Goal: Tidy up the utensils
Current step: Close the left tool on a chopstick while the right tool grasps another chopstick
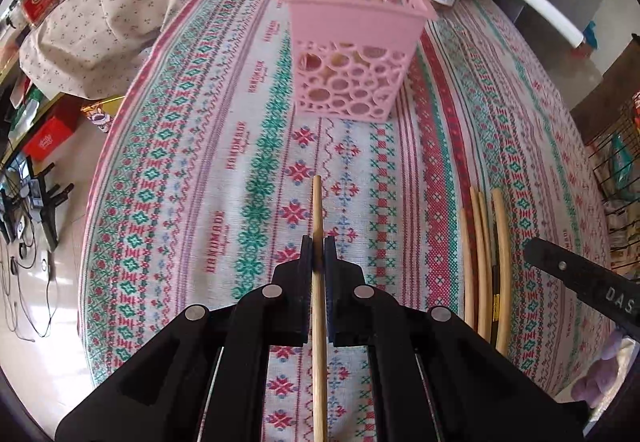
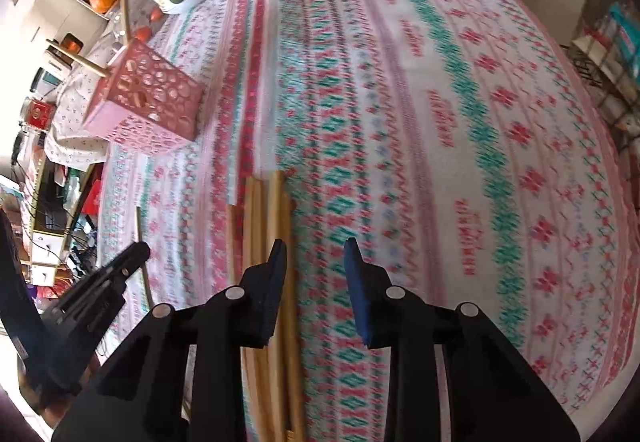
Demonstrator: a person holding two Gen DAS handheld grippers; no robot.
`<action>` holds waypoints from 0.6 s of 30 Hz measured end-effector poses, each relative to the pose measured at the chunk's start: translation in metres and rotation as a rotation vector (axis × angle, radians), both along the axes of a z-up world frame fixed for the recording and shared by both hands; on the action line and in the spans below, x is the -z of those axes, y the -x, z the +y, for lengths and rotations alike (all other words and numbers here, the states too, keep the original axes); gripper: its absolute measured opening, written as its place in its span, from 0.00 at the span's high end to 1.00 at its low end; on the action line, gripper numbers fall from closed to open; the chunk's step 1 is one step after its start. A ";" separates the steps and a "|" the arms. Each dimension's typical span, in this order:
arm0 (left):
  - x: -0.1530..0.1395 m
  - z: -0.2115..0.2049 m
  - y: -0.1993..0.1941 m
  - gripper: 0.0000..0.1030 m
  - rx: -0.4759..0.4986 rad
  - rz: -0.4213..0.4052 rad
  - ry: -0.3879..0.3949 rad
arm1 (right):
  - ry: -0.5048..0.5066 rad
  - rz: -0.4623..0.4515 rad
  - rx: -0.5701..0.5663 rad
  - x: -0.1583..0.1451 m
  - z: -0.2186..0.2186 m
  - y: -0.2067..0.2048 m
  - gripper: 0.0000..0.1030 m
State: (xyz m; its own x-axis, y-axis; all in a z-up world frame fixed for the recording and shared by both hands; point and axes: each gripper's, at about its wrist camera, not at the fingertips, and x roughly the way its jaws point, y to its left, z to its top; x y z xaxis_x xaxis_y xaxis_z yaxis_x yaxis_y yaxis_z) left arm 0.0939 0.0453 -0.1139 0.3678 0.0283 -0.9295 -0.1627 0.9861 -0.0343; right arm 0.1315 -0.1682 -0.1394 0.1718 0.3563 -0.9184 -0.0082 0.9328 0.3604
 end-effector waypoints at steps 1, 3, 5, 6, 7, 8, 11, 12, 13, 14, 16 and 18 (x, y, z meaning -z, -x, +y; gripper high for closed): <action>-0.002 0.002 0.003 0.96 0.000 -0.004 0.004 | -0.010 0.001 0.002 -0.001 0.002 -0.001 0.71; -0.004 0.004 0.004 0.96 0.005 -0.010 0.014 | -0.028 -0.001 0.009 -0.003 0.008 -0.002 0.71; 0.002 0.002 -0.004 0.96 0.004 -0.013 0.019 | -0.034 -0.009 -0.001 -0.006 0.013 -0.002 0.73; -0.001 -0.001 -0.002 0.96 0.001 -0.013 0.025 | -0.027 -0.016 -0.013 -0.007 0.018 -0.002 0.73; -0.002 0.001 -0.004 0.96 -0.002 -0.011 0.031 | 0.003 -0.034 -0.031 -0.009 0.026 0.000 0.75; 0.002 0.007 -0.006 0.96 -0.003 -0.010 0.035 | 0.022 -0.043 -0.042 -0.010 0.030 0.000 0.77; 0.007 0.019 -0.009 0.96 -0.018 0.001 0.044 | 0.078 -0.046 -0.078 -0.005 0.043 0.000 0.87; 0.007 0.020 -0.008 0.96 -0.023 0.003 0.048 | 0.095 -0.061 -0.088 -0.003 0.048 0.000 0.90; 0.008 0.021 -0.008 0.95 -0.023 0.004 0.049 | 0.110 -0.061 -0.096 -0.001 0.051 -0.001 0.92; 0.008 0.022 -0.007 0.95 -0.023 0.006 0.050 | 0.117 -0.057 -0.101 0.001 0.053 -0.001 0.93; 0.009 0.023 -0.006 0.95 -0.027 0.009 0.054 | 0.134 -0.057 -0.103 0.007 0.055 -0.001 0.96; 0.012 0.028 -0.006 0.95 -0.032 0.016 0.063 | 0.125 -0.057 -0.106 0.010 0.054 -0.003 0.96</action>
State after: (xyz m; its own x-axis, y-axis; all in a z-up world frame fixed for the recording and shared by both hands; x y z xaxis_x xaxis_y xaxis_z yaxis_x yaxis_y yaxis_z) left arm 0.0996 0.0731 -0.1256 0.3528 -0.0185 -0.9355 -0.1956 0.9763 -0.0930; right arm 0.1343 -0.1140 -0.1492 0.1924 0.2590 -0.9465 -0.1262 0.9631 0.2378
